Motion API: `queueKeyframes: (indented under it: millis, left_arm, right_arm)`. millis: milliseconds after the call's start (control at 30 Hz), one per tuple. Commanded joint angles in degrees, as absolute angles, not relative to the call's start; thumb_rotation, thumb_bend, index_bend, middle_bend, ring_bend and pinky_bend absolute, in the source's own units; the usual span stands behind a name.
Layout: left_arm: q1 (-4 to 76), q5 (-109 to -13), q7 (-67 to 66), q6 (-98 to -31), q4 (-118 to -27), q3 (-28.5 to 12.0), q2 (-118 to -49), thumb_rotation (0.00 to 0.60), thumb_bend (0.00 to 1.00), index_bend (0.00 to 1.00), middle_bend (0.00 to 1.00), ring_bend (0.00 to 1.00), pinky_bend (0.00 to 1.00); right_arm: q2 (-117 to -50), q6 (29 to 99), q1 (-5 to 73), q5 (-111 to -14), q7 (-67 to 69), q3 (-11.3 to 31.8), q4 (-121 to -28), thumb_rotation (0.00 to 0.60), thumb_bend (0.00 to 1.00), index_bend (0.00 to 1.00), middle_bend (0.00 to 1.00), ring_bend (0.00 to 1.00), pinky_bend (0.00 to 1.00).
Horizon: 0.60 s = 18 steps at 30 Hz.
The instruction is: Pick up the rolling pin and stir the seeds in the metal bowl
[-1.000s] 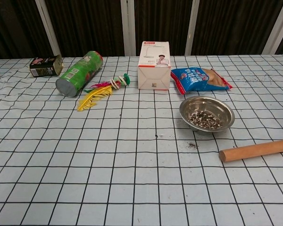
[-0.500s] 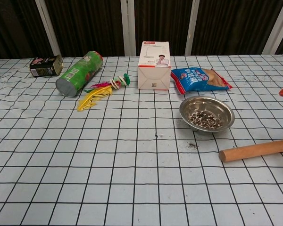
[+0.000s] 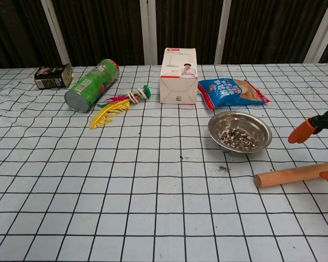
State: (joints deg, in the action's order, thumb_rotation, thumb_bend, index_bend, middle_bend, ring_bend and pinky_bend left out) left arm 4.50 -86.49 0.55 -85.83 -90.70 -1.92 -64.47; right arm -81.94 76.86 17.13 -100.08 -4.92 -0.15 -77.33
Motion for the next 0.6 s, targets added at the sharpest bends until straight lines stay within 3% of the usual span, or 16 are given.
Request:
queueKeyframes:
  millis: [33,600]
  left_arm:
    - [4.52,-86.49,0.6,-85.79,-90.69,-1.91,-64.44,0.6,0.2,0.03,0.0,0.0,0.0]
    - [4.79,-86.5,0.69,-85.36,-91.01,-1.93,-64.19,0.6,0.2,0.03,0.0,0.0,0.0]
  right_arm:
    - [-83.55,76.21,17.81,-99.76,-4.84,-0.03,-75.88,0.6,0.29,0.37,0.39,0.34,0.26]
    - [-90.67,74.2,19.81,-97.95,-4.96,0.02,-70.22,0.6,0.29,0.43,0.44,0.38,0.27]
